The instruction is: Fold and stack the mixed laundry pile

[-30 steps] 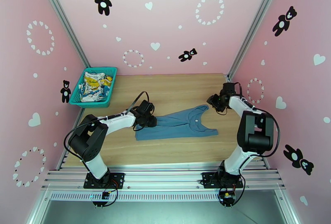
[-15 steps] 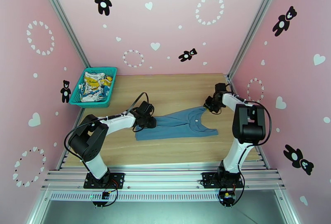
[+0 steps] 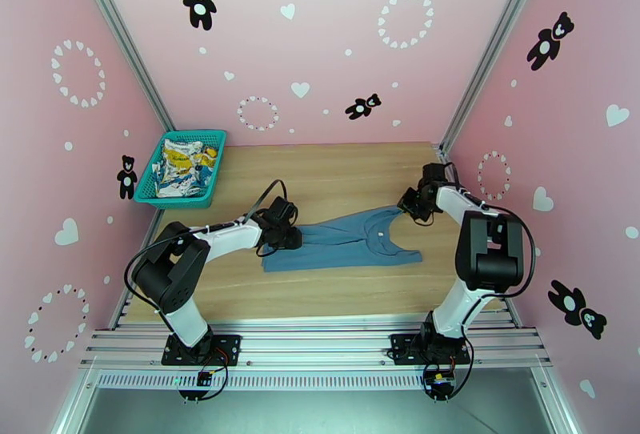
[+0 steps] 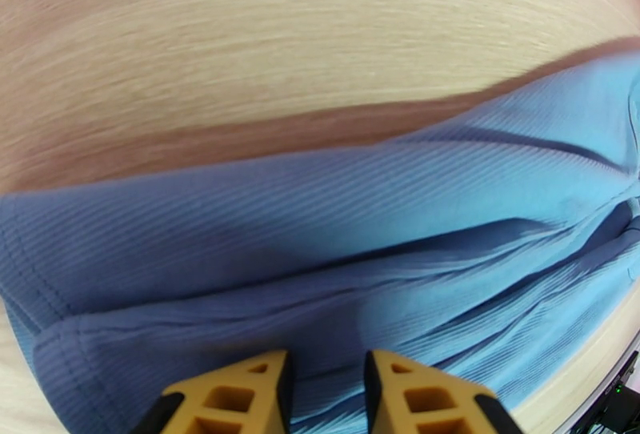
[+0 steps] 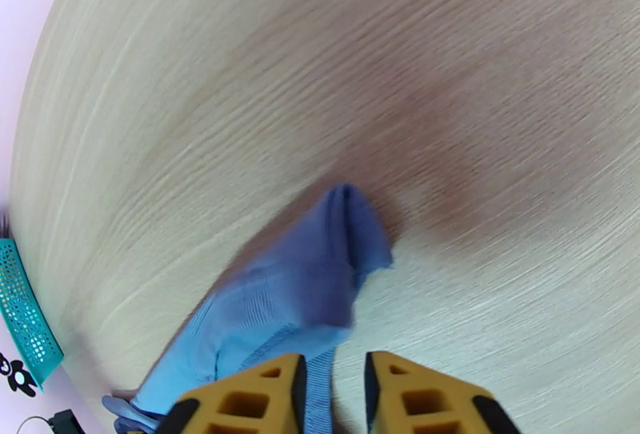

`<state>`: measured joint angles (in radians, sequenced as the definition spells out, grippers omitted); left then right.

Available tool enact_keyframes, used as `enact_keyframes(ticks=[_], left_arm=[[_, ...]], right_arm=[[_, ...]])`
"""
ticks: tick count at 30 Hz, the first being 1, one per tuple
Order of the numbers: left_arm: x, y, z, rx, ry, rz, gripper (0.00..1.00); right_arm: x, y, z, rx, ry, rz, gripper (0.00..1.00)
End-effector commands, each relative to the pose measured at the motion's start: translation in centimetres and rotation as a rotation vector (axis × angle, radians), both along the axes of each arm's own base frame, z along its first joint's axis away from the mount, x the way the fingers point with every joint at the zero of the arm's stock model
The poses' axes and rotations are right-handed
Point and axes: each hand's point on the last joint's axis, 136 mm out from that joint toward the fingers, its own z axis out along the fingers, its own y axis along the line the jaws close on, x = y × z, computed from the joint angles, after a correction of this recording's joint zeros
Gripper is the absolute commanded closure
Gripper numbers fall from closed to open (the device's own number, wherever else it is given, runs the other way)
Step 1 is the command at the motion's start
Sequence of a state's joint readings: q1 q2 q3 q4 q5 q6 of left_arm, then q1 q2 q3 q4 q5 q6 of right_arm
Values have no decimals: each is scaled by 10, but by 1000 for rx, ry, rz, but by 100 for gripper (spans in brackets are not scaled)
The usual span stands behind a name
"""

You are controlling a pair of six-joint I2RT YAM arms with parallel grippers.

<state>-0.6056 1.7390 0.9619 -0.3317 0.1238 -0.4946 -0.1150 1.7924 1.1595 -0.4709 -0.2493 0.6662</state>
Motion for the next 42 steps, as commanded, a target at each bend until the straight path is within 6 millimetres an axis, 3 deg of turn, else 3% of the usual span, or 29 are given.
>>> enact_keyframes(ticks=[1, 6, 10, 13, 16, 18, 22, 24, 27, 33, 40, 42], left_arm=[[-4, 2, 5, 1, -12, 4, 68], [0, 4, 31, 7, -60, -7, 68], [9, 4, 70, 9, -136, -31, 65], [16, 3, 81, 39, -162, -64, 63], [25, 2, 68, 63, -145, -88, 64], [32, -1, 57, 54, -126, -98, 65], [37, 5, 38, 91, -84, -105, 67], [33, 10, 28, 97, -56, -94, 67], [19, 20, 13, 108, -10, -77, 68], [-15, 42, -6, 114, 45, -26, 68], [-51, 57, -17, 72, 105, 64, 68], [-61, 53, -14, 40, 119, 80, 68]], right_arm=[[-10, -12, -16, -61, 44, 7, 67], [-27, -24, -26, -137, 102, 18, 66], [-34, -22, 9, -151, 38, 22, 64], [-47, -7, 39, -158, -3, 55, 63], [-66, 24, 56, -141, -30, 116, 63], [-82, 50, 56, -123, -30, 164, 63], [-115, 110, 40, -47, 8, 254, 65], [-125, 129, 28, -26, 24, 278, 66], [-130, 140, 6, -31, 66, 291, 68], [-105, 138, -30, -139, 130, 320, 69], [-36, 140, -49, -248, 144, 380, 71], [-13, 143, -53, -265, 136, 395, 71]])
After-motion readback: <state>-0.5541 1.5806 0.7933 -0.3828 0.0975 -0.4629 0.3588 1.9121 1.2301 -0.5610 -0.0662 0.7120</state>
